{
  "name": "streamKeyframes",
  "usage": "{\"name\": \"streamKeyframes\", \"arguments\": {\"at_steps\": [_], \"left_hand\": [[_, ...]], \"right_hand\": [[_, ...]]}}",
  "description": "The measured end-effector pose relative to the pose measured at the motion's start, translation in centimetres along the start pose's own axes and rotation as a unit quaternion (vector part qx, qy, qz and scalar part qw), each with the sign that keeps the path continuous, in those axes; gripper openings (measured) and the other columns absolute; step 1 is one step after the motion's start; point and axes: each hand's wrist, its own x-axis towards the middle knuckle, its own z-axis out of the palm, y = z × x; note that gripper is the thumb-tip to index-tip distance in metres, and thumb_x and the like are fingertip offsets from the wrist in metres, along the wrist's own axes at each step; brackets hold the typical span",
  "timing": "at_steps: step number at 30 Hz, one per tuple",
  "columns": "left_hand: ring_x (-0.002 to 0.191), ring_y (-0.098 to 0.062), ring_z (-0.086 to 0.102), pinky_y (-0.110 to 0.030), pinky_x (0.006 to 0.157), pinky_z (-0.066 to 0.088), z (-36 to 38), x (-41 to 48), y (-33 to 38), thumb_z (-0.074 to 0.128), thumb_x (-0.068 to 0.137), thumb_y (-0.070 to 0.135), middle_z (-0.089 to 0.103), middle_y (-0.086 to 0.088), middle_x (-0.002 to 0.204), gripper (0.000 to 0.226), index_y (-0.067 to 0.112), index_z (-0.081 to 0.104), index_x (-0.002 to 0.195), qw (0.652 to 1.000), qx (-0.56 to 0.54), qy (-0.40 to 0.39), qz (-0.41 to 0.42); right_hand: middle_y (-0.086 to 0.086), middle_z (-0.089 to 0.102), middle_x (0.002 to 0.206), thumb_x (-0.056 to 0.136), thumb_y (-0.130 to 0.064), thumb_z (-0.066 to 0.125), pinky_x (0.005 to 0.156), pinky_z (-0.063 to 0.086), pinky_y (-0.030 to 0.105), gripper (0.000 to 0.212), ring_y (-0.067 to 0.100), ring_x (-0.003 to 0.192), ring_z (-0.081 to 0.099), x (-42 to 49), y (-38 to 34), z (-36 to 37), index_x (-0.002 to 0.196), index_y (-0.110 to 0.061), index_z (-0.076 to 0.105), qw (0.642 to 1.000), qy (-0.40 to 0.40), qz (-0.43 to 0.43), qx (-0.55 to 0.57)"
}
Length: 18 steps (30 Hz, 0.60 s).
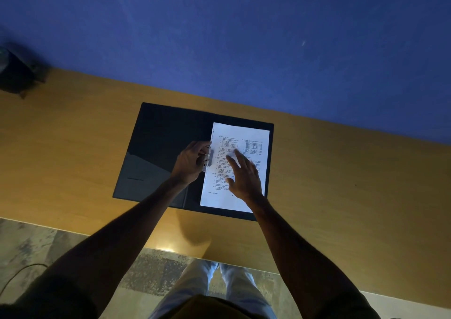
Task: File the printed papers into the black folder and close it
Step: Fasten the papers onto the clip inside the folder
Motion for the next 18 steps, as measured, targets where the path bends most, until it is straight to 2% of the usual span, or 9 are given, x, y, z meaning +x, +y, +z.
{"name": "streamKeyframes", "arguments": {"at_steps": [3,4,9,11,13,15,16,18], "left_hand": [[0.108,-0.02,0.076,-0.045,0.089,0.066,0.0,-1.5,-0.5,0.065,0.099,0.026,0.07,-0.001,0.123,0.033,0.022,0.066,0.131,1.0,-0.019,-0.004,-0.005],[0.109,-0.019,0.076,-0.045,0.088,0.066,-0.1,-1.7,-0.5,0.063,0.1,0.027,0.071,0.0,0.124,0.031,0.023,0.067,0.131,1.0,-0.025,-0.001,-0.01],[0.103,-0.016,0.077,-0.044,0.082,0.066,0.2,-1.3,-0.8,0.063,0.103,0.003,0.077,-0.005,0.12,0.029,0.016,0.073,0.127,0.999,-0.03,0.03,-0.018],[0.104,-0.018,0.075,-0.044,0.083,0.065,0.4,-1.2,-1.1,0.064,0.102,0.001,0.074,-0.005,0.121,0.032,0.017,0.073,0.128,0.999,-0.028,0.016,-0.03],[0.114,-0.023,0.069,-0.051,0.091,0.061,0.7,-1.2,-1.7,0.066,0.1,0.006,0.069,-0.006,0.126,0.038,0.02,0.069,0.136,0.999,-0.019,-0.003,-0.036],[0.139,-0.037,0.054,-0.063,0.113,0.047,1.3,-1.3,-2.8,0.07,0.101,0.02,0.06,-0.014,0.147,0.052,0.019,0.058,0.152,0.998,0.012,-0.032,-0.06],[0.154,-0.042,0.037,-0.066,0.124,0.033,1.5,-1.4,-3.1,0.069,0.102,0.031,0.046,-0.017,0.163,0.062,0.02,0.049,0.16,0.993,0.033,-0.054,-0.098],[0.166,-0.038,0.006,-0.062,0.13,0.013,1.8,-1.8,-3.4,0.064,0.102,0.05,0.015,-0.014,0.179,0.081,0.022,0.03,0.17,0.982,0.069,-0.08,-0.155]], "right_hand": [[0.003,0.024,0.176,0.087,-0.032,0.084,0.124,0.036,0.061,0.083,0.028,0.162,0.028,-0.1,0.0,0.1,0.159,-0.026,0.042,1.0,-0.001,0.004,0.002],[0.003,0.024,0.176,0.087,-0.032,0.084,0.124,0.036,0.061,0.083,0.028,0.162,0.027,-0.1,0.0,0.1,0.159,-0.026,0.042,1.0,-0.001,0.004,0.003],[0.003,0.023,0.176,0.088,-0.032,0.083,0.124,0.035,0.061,0.084,0.028,0.162,0.026,0.0,0.2,0.3,0.16,-0.026,0.041,1.0,-0.004,0.003,0.0],[0.002,0.022,0.177,0.088,-0.033,0.083,0.124,0.035,0.06,0.084,0.027,0.162,0.026,0.0,0.2,0.4,0.16,-0.027,0.04,1.0,-0.004,0.002,-0.001],[0.002,0.021,0.177,0.088,-0.033,0.082,0.125,0.034,0.06,0.084,0.027,0.162,0.025,0.0,0.2,0.4,0.16,-0.027,0.039,1.0,-0.002,0.001,0.0],[0.002,0.022,0.177,0.088,-0.033,0.082,0.125,0.034,0.06,0.084,0.027,0.162,0.026,0.0,0.3,0.4,0.16,-0.027,0.04,1.0,-0.001,0.0,0.002],[0.003,0.022,0.177,0.088,-0.033,0.082,0.126,0.033,0.06,0.084,0.027,0.162,0.026,0.0,0.3,0.4,0.16,-0.027,0.039,1.0,-0.001,0.001,0.001],[0.003,0.022,0.177,0.088,-0.033,0.082,0.126,0.033,0.06,0.085,0.027,0.162,0.026,0.0,0.4,0.6,0.161,-0.026,0.039,1.0,-0.001,0.002,0.002]]}}
